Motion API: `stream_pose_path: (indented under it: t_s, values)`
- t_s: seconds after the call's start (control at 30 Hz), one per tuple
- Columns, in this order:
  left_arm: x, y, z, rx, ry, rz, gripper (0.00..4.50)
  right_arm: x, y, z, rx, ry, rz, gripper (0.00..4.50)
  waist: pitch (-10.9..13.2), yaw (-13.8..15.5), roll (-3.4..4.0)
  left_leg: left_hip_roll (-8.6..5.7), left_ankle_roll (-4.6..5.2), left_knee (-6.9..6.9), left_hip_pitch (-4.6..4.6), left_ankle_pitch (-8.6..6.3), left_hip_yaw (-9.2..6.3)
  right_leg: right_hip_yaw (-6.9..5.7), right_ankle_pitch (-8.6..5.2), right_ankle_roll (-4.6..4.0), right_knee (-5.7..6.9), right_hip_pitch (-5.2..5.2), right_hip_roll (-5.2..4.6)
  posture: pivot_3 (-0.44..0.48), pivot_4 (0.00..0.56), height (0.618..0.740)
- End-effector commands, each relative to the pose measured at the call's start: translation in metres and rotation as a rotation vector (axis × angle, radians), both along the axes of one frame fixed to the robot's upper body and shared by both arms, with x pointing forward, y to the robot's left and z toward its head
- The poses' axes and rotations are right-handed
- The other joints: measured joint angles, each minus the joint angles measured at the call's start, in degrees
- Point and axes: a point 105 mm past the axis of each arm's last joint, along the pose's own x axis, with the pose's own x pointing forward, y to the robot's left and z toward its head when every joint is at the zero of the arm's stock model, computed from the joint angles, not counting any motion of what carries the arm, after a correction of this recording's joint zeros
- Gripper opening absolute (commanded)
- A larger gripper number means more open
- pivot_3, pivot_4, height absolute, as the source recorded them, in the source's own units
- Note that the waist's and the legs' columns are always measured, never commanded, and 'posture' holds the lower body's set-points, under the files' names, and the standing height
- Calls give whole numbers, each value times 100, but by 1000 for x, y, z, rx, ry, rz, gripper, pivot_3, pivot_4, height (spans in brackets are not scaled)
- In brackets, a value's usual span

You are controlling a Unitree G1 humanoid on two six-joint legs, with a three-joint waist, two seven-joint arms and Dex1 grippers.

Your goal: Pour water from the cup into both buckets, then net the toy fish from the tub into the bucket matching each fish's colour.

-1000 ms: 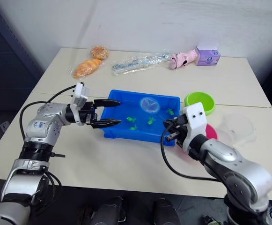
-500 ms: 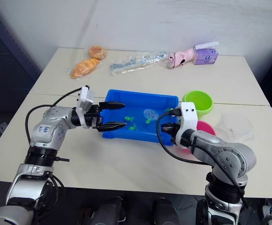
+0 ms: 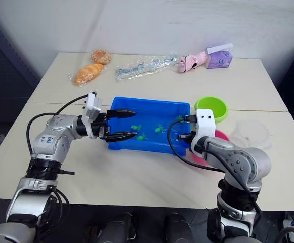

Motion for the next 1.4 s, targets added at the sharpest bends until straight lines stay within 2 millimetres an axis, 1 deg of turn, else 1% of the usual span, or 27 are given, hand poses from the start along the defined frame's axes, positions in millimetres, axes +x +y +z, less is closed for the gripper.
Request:
stream_pose_path:
  t_s: [0.03, 0.27, 0.6, 0.7, 0.8, 0.9, 1.03, 1.1, 1.2, 1.3, 1.4]
  values:
    - [-3, -1, 9, -16, -38, -10, 4449, 0, 0, 8, -8, -39, -20, 0, 0, 0, 0, 0, 0, -1, 0, 0, 0, 0, 0, 0, 0, -1, 0, 0, 150, 740]
    - [-5, -1, 8, -15, -32, -10, 4449, 1, 4, 15, -94, -99, -10, 0, 0, -2, 0, -1, 0, -2, -3, 0, 2, 2, 0, 0, 0, -5, 0, 0, 150, 740]
    - [-5, -2, 9, -20, -39, -6, 4449, 5, 8, 19, -172, -170, 14, 0, 0, -3, 0, 0, 0, -4, -3, 0, 3, 3, 0, 0, -1, -7, 0, 0, 150, 740]
    - [-6, 0, 10, -23, -44, 0, 4449, 3, 10, 23, -219, -211, 43, 0, 0, -3, 0, -1, 0, -5, -5, 0, 3, 4, 0, 0, -2, -7, 0, 0, 150, 740]
    - [-7, 2, 10, -22, -45, 6, 4449, 0, 12, 23, -244, -217, 70, 0, 0, -4, 0, 0, 0, -5, -5, 0, 3, 3, 0, 0, -3, -8, 0, 0, 150, 740]
    - [-7, 1, 10, -23, -45, 7, 4449, -2, 11, 14, -201, -168, 56, 0, 0, -5, 0, 0, 0, -6, -4, 0, 3, 3, 0, 0, -4, -8, 0, 0, 150, 740]
    - [-6, -1, 11, -28, -48, 8, 4449, -2, 23, 10, -37, -83, 70, 0, 0, -8, 0, 0, -2, -7, -4, 1, 4, 3, 0, 0, -1, -8, 0, 0, 150, 740]
    - [-5, -1, 11, -29, -48, 10, 4449, -2, 26, 9, 8, -63, 75, 0, 0, -5, 0, 0, -3, -8, -4, 2, 4, 3, 0, 0, 0, -8, 1, 0, 150, 740]
    - [-5, -2, 11, -32, -49, 11, 4449, 0, 26, 7, 16, -48, 69, 0, 0, -5, 1, -1, -3, -12, -4, 2, 3, 3, 0, 0, -1, -9, 0, 0, 150, 740]
    - [-4, -2, 11, -34, -49, 14, 4449, 4, 23, 10, 9, -51, 48, 0, 0, -4, 1, -2, -3, -16, -4, 2, 3, 3, 0, 0, -2, -9, -1, 0, 150, 740]
    - [-5, -2, 11, -38, -49, 16, 4449, 10, 15, 15, -28, -58, -2, 0, 0, -4, 1, -3, -4, -22, -4, 3, 4, 3, 0, 0, -3, -12, 0, 0, 150, 740]
